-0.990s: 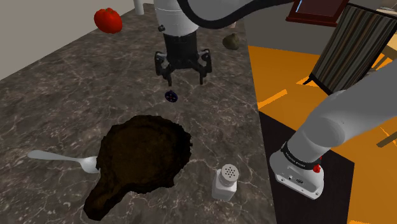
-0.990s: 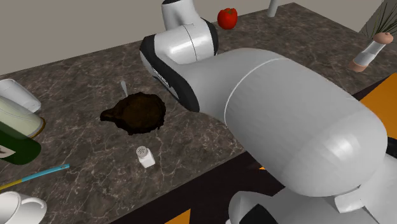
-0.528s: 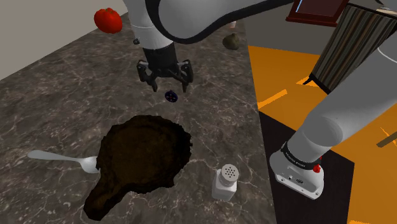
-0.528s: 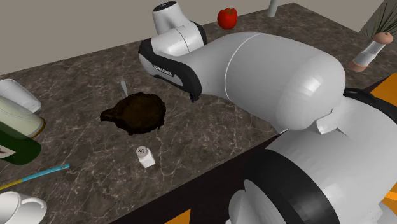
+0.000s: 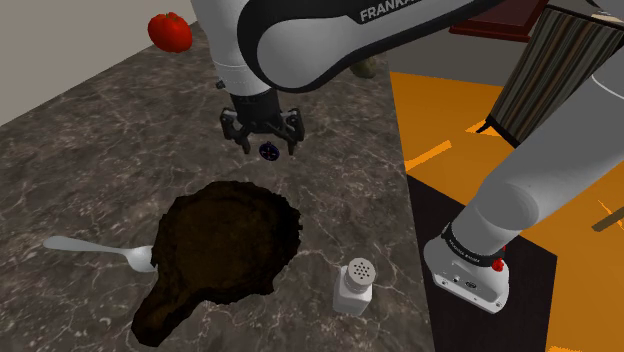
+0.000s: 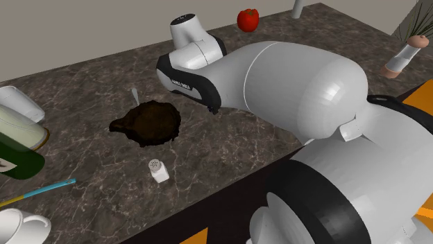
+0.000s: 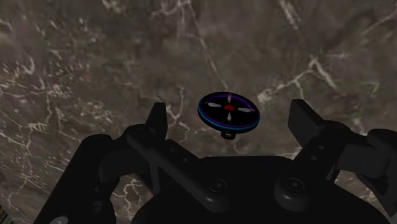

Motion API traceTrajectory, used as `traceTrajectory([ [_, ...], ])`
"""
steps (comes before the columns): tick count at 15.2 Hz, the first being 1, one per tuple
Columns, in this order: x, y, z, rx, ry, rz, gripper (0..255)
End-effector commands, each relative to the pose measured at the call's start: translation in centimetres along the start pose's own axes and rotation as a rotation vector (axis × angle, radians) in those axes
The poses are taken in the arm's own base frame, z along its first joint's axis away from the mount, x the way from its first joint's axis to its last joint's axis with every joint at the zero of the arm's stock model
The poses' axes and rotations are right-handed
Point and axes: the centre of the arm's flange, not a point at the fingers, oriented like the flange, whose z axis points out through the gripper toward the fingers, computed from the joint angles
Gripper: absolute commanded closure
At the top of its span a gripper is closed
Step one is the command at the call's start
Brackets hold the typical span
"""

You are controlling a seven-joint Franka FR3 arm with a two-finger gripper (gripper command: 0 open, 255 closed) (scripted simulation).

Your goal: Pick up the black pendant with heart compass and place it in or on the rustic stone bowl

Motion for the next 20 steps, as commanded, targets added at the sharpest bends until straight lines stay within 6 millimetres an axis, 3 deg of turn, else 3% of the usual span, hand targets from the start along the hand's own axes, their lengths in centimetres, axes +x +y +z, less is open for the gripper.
traceTrajectory([
  [1,0.0,0.0,0.0,0.0,0.0,0.0,0],
  [4,0.0,0.0,0.0,0.0,0.0,0.0,0],
  [5,0.0,0.0,0.0,0.0,0.0,0.0,255],
  [14,0.0,0.0,0.0,0.0,0.0,0.0,255],
  [20,0.5,0.3,-3.1,0.0,0.0,0.0,255],
])
